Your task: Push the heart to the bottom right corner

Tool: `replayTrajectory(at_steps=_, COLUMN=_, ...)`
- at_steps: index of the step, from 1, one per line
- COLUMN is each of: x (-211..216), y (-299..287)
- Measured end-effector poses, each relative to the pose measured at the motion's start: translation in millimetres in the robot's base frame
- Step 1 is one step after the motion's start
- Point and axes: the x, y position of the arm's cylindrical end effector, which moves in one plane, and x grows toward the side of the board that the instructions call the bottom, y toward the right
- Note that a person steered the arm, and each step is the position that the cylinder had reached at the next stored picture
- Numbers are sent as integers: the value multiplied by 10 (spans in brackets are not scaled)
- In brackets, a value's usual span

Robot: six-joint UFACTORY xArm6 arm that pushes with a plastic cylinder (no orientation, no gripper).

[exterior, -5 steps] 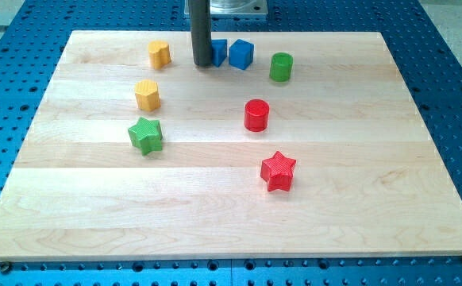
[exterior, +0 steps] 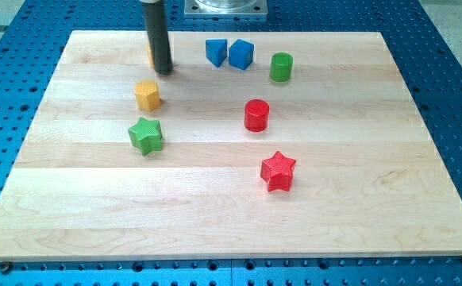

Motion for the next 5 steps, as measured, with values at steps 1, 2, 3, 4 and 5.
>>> replayTrajectory(at_steps=1, x=-127, y=-906)
replayTrajectory(at_steps=2, x=-398, y=-644)
replayTrajectory(at_steps=3, x=-172, y=-273)
replayTrajectory(at_steps=4, x=58, y=-288)
replayTrajectory(at_steps=5, x=-401, y=-388)
